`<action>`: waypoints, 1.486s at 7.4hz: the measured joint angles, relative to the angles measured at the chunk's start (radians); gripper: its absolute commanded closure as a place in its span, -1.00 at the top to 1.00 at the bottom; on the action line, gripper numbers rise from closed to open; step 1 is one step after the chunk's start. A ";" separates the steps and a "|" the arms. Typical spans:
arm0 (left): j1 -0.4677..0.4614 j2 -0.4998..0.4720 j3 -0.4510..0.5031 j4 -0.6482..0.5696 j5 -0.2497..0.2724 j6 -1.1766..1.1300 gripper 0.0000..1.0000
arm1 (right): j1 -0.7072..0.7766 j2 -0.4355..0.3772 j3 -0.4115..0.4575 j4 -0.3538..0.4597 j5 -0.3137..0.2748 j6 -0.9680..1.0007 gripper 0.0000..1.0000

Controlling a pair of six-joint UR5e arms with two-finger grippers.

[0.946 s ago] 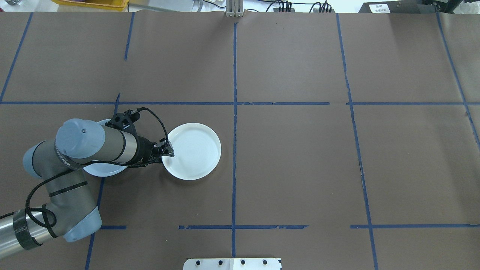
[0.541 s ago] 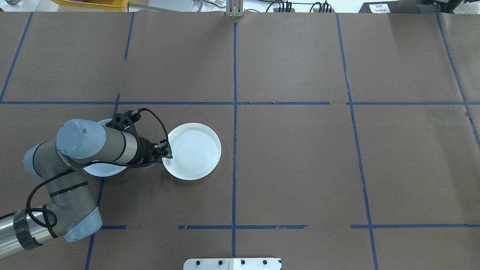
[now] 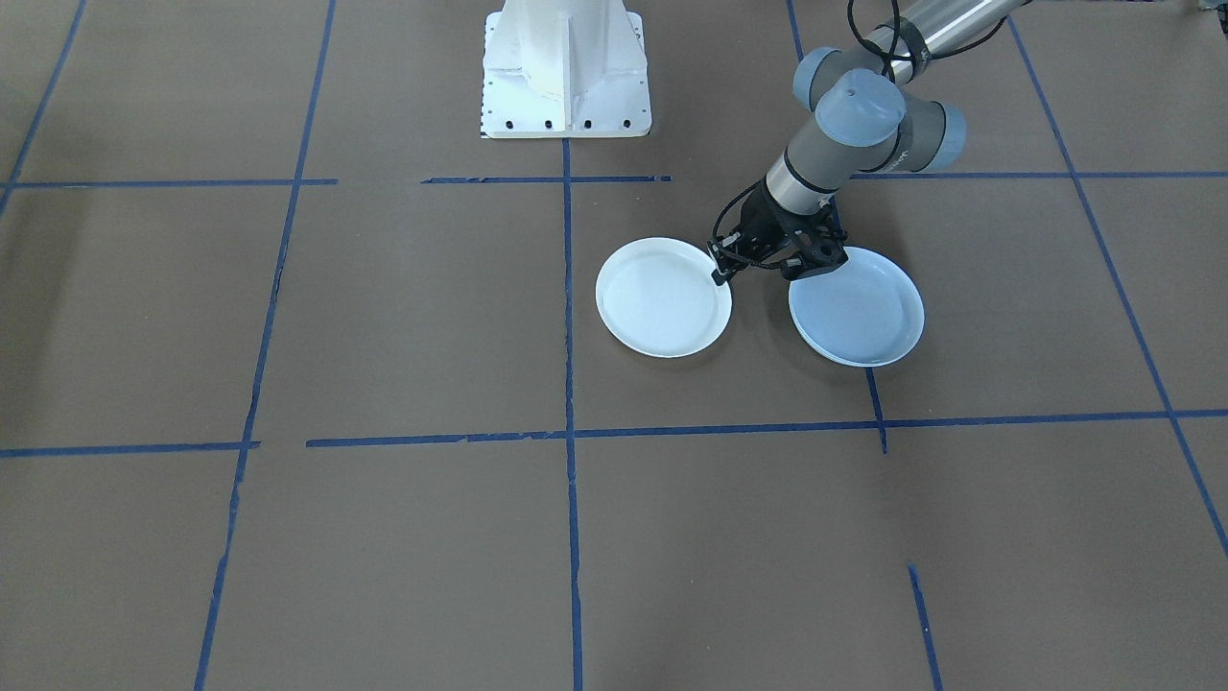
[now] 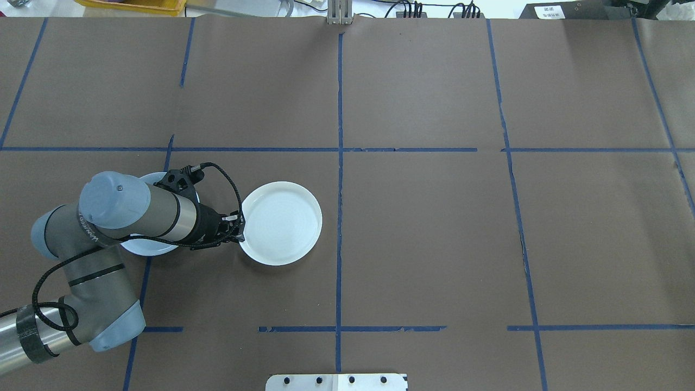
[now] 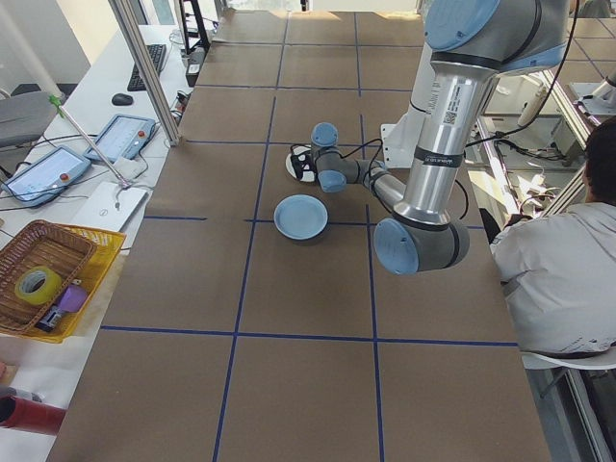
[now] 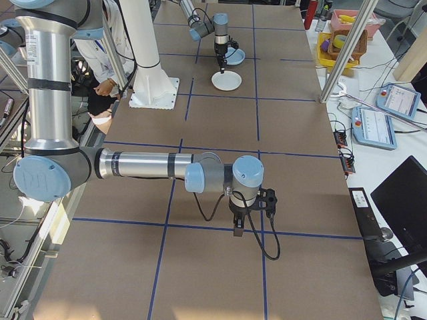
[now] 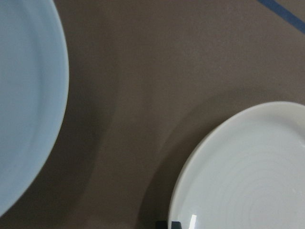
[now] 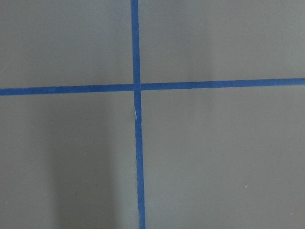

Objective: Stack plate in center

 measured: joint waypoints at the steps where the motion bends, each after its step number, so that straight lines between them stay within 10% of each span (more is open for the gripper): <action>1: -0.015 0.003 -0.013 -0.003 -0.018 0.018 -1.00 | 0.000 0.000 0.000 0.000 0.000 0.000 1.00; 6: -0.276 0.214 -0.141 -0.015 -0.198 0.387 -1.00 | 0.000 0.000 0.000 0.000 0.000 -0.001 1.00; 11: -0.390 0.290 -0.009 -0.034 -0.339 0.606 -1.00 | 0.000 0.000 0.000 0.000 0.000 -0.001 1.00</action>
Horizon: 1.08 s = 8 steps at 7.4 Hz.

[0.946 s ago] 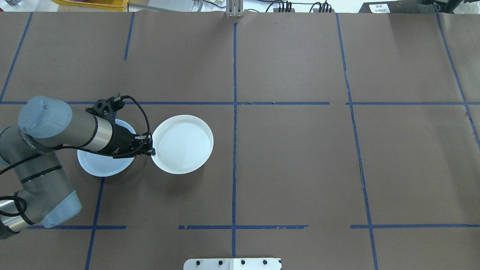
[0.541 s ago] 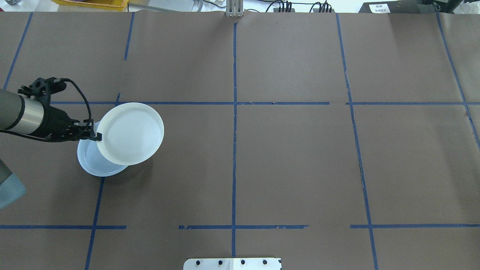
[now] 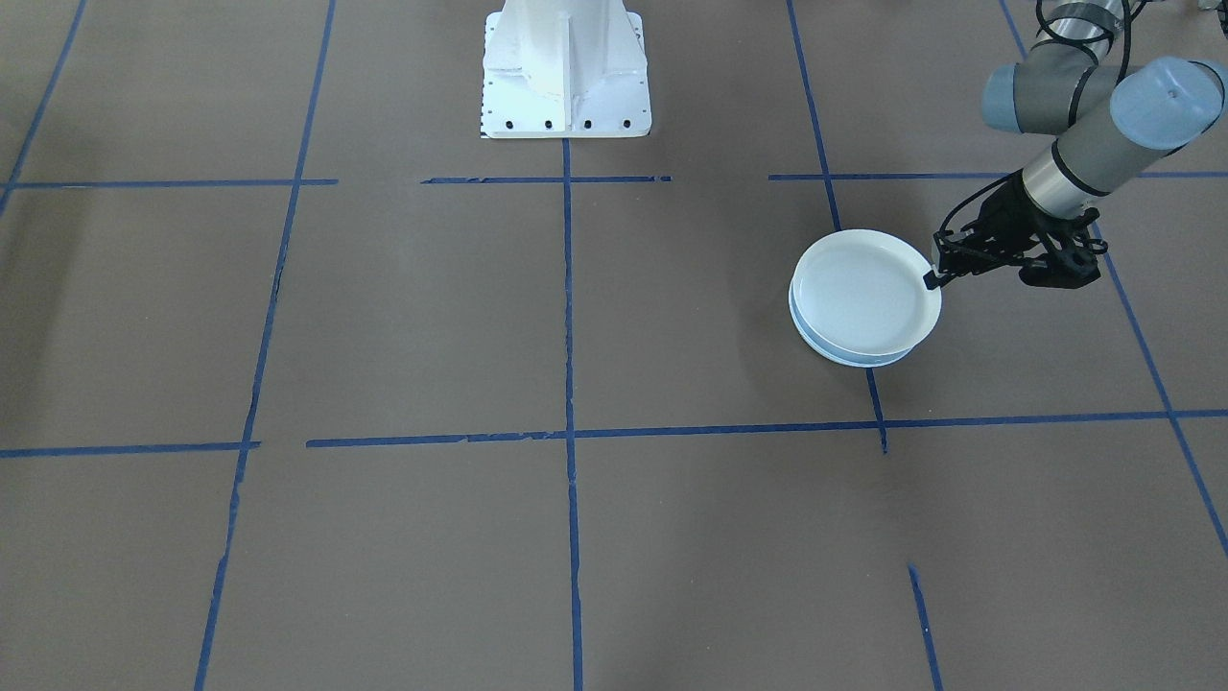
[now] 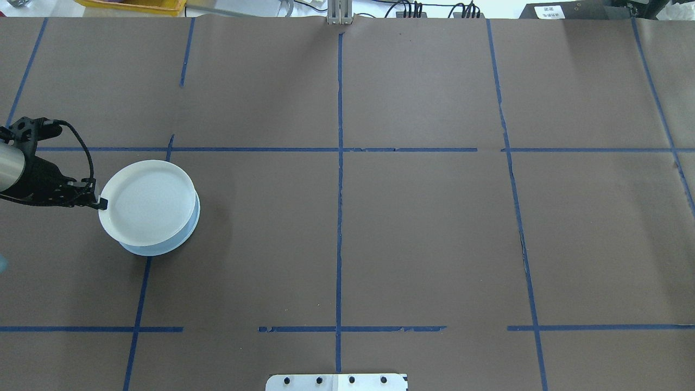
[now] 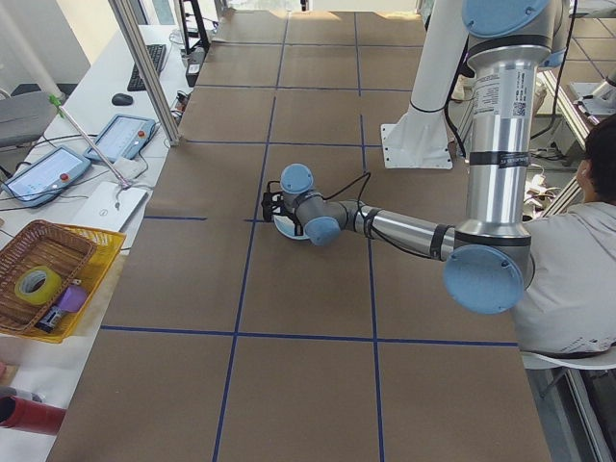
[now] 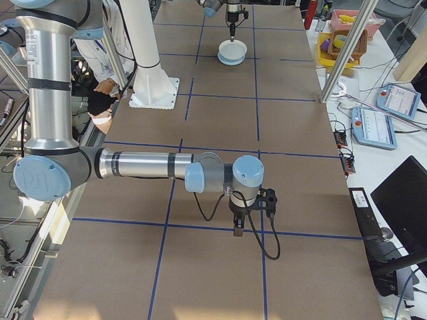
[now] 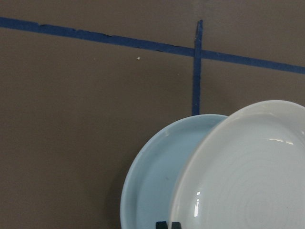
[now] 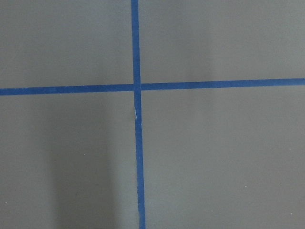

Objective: Stack plate in center

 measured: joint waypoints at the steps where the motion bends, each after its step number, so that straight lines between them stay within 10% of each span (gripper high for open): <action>1: 0.000 -0.001 0.015 0.000 -0.022 0.013 -1.00 | 0.000 0.000 0.000 0.000 0.000 0.000 1.00; 2: 0.001 -0.002 0.023 0.000 -0.034 0.023 -0.63 | 0.000 0.000 0.000 0.000 -0.001 0.000 1.00; 3: 0.002 -0.003 0.030 0.000 -0.040 0.028 0.98 | 0.000 0.000 0.000 0.000 -0.001 0.001 1.00; 8: -0.060 0.004 0.038 0.007 -0.058 0.063 1.00 | 0.000 0.000 0.000 0.000 0.000 0.000 1.00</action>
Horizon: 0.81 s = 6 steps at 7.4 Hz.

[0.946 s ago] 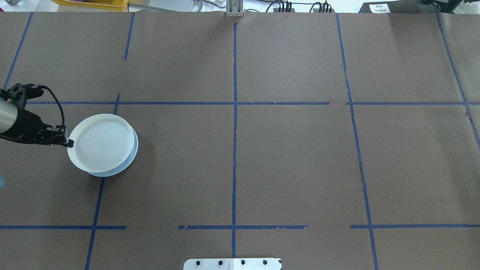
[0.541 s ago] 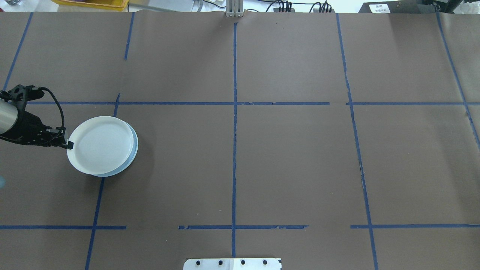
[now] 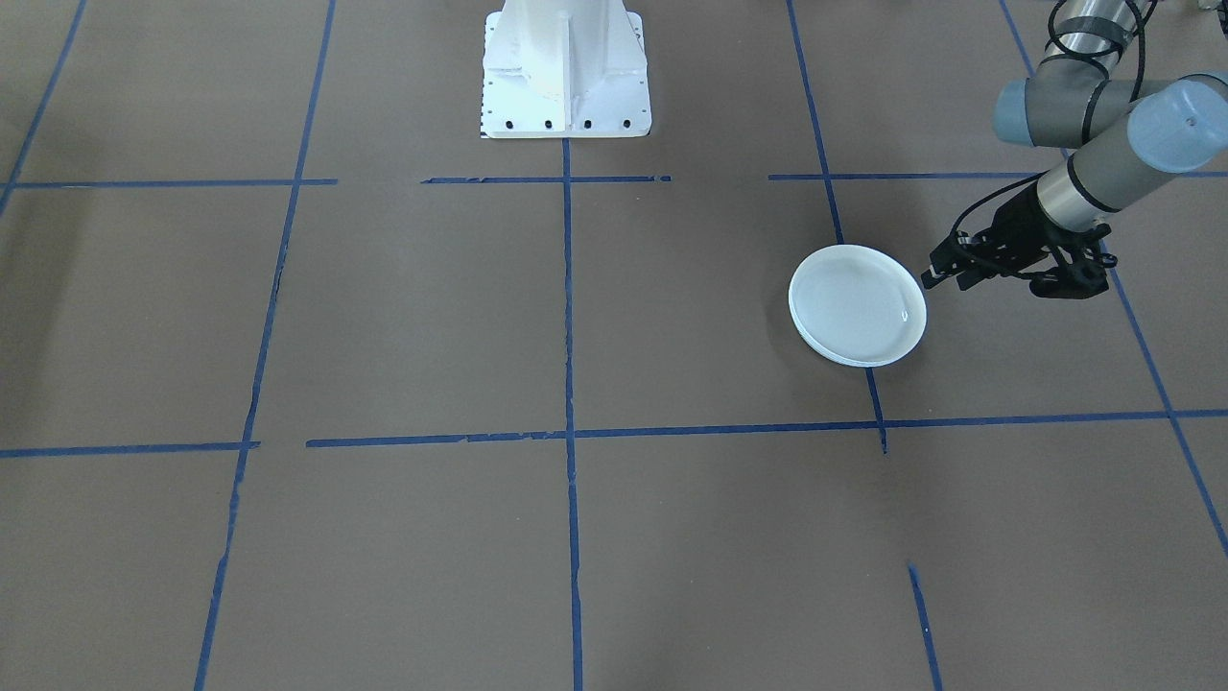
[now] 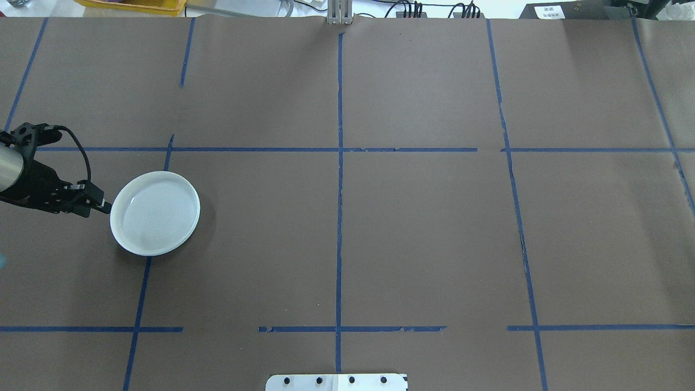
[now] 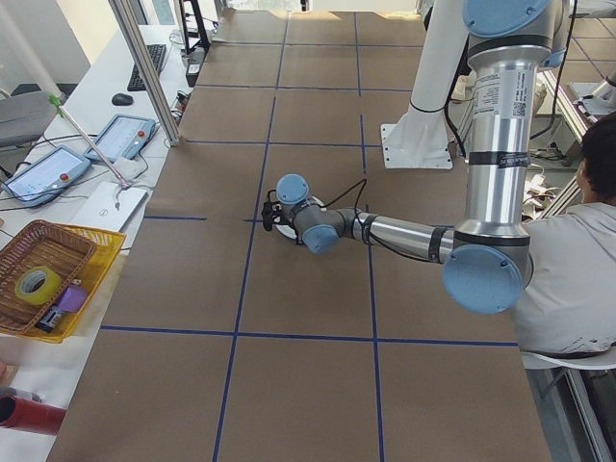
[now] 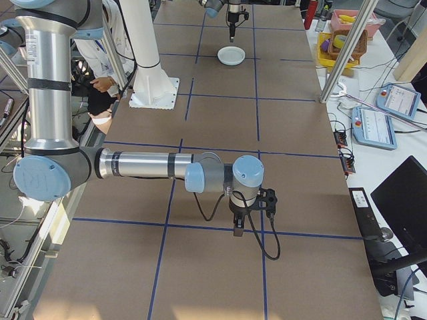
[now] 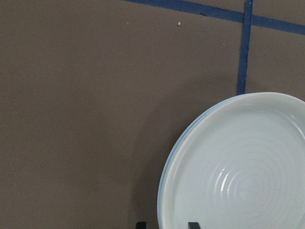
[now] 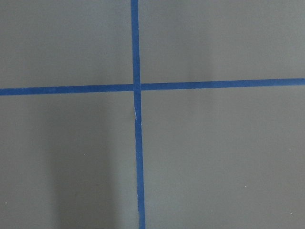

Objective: Stack plate in center

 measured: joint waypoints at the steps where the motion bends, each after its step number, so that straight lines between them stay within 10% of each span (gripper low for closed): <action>1: -0.061 0.012 0.000 0.020 -0.007 0.088 1.00 | 0.000 0.000 0.000 0.000 0.000 0.000 1.00; 6: -0.465 0.035 -0.006 0.506 0.056 0.925 1.00 | 0.000 0.000 0.000 0.000 -0.001 0.001 1.00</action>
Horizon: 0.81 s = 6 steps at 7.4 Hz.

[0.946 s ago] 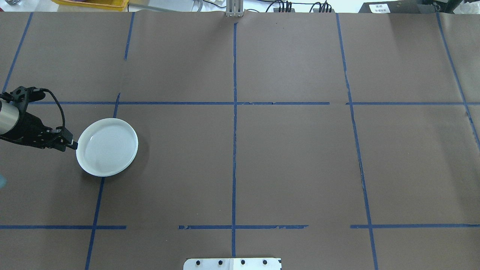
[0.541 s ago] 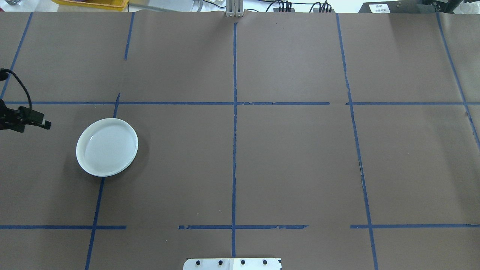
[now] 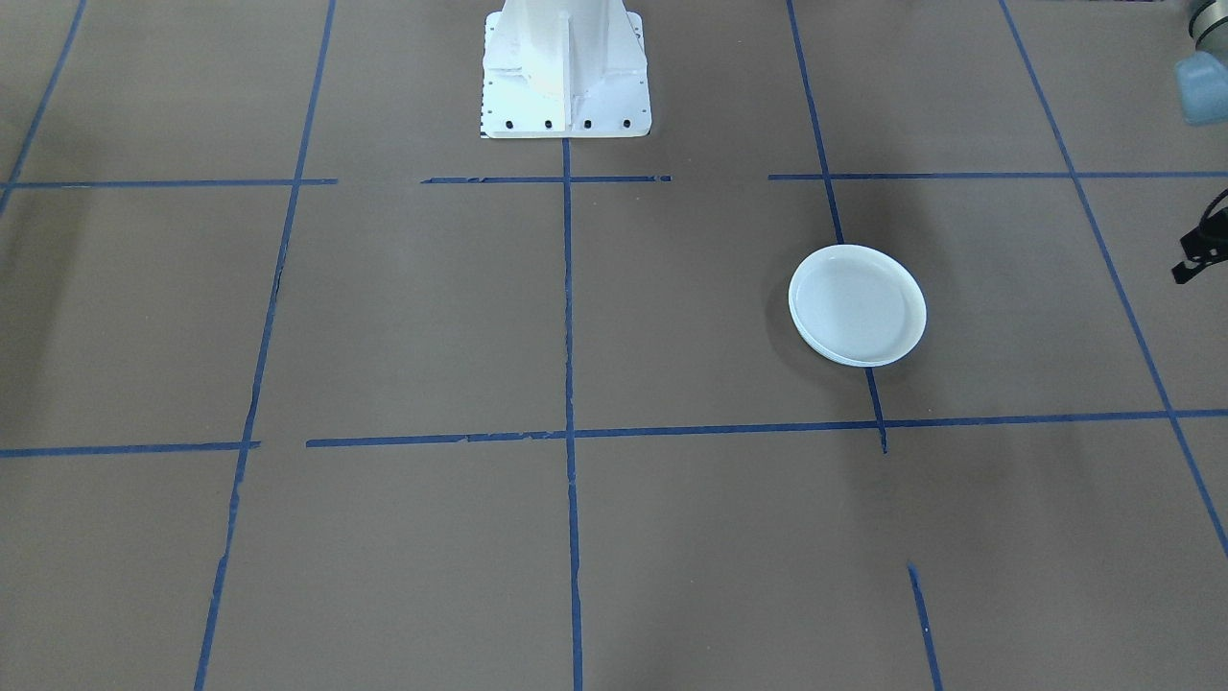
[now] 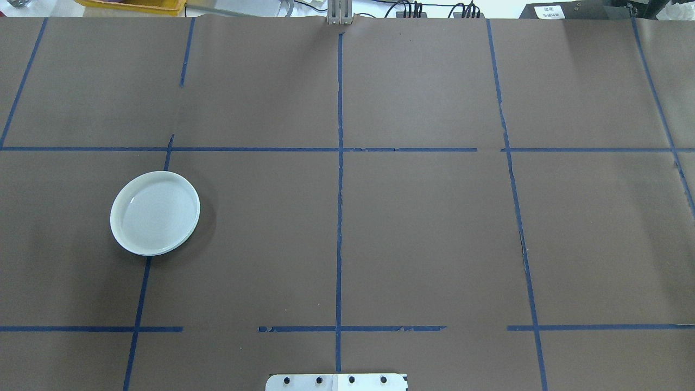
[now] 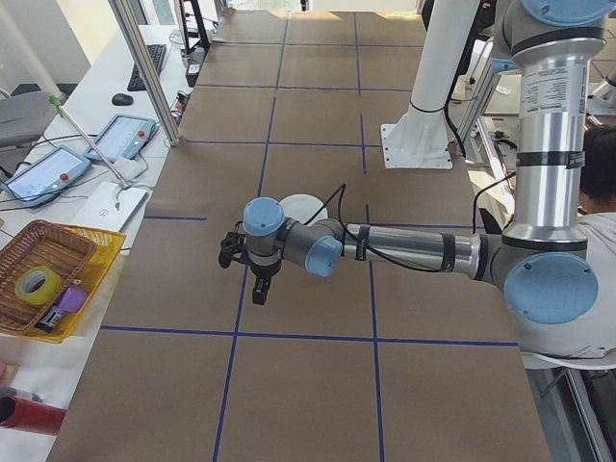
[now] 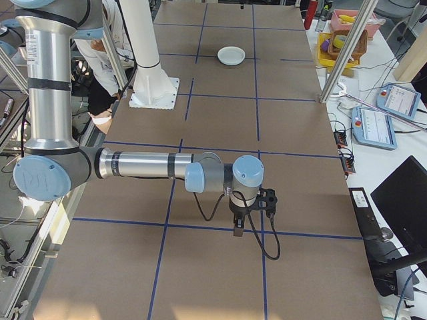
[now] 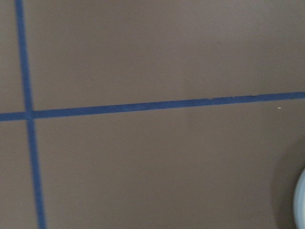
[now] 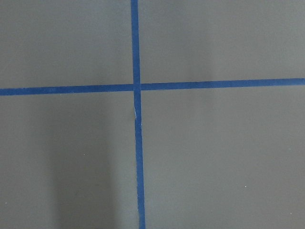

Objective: Stack plate in center

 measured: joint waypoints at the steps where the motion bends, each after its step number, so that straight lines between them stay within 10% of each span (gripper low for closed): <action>1: -0.055 0.004 0.001 0.072 0.012 0.109 1.00 | 0.000 0.000 0.000 0.000 0.000 0.000 1.00; 6: -0.120 0.056 0.015 0.163 0.015 0.227 1.00 | 0.000 0.000 0.000 0.000 0.001 -0.001 1.00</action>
